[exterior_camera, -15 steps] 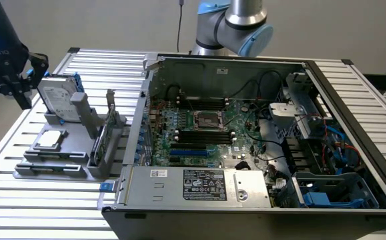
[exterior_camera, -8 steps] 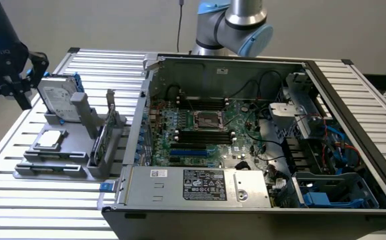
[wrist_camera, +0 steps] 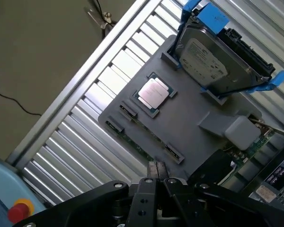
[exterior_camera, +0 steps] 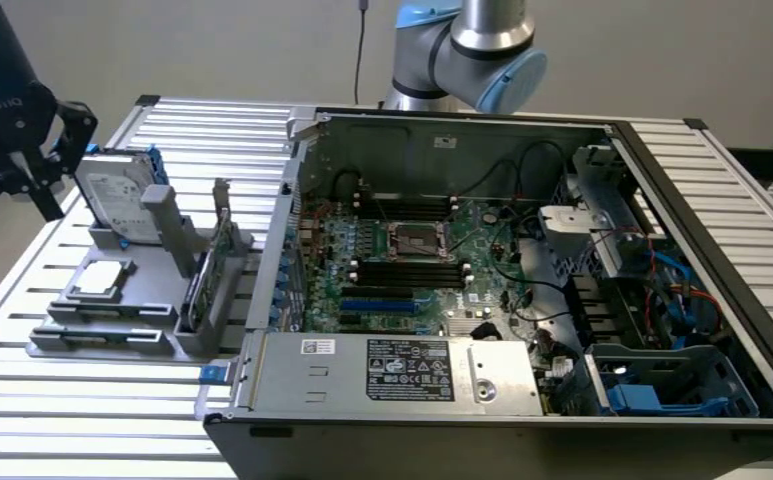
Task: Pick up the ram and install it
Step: 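Pick up the ram and move it above insertion slot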
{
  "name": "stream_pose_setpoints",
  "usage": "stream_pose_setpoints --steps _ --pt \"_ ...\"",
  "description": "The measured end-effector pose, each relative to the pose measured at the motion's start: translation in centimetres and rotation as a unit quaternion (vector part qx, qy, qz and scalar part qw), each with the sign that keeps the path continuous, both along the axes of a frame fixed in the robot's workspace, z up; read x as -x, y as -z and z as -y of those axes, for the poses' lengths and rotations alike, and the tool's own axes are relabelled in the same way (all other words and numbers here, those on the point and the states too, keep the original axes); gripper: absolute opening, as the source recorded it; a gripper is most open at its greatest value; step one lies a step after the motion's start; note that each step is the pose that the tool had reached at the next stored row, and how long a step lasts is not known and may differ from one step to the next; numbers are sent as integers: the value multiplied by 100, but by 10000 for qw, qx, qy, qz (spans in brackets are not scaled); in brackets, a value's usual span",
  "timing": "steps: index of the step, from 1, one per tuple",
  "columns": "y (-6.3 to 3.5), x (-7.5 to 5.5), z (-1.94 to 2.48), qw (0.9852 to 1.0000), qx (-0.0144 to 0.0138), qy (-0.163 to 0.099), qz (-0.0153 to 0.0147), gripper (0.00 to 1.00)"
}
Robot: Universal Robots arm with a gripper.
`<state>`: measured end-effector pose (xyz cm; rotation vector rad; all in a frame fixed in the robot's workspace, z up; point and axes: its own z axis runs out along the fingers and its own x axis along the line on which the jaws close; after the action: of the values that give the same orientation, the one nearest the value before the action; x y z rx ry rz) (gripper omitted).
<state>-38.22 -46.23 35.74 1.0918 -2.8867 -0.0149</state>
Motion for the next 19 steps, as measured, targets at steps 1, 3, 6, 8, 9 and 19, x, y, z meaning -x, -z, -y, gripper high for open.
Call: stream_pose_setpoints --steps 1,3,6,8,9,19 --pt "1 0 0 10000 0 -90 0 11" --pt "2 0 0 9996 0 -275 0 11" --pt "3 0 0 9985 0 -544 0 11" --pt "4 0 0 9974 0 -724 0 11" --pt "4 0 0 9967 0 -816 0 11" --pt "9 0 0 9852 0 -1716 0 11"
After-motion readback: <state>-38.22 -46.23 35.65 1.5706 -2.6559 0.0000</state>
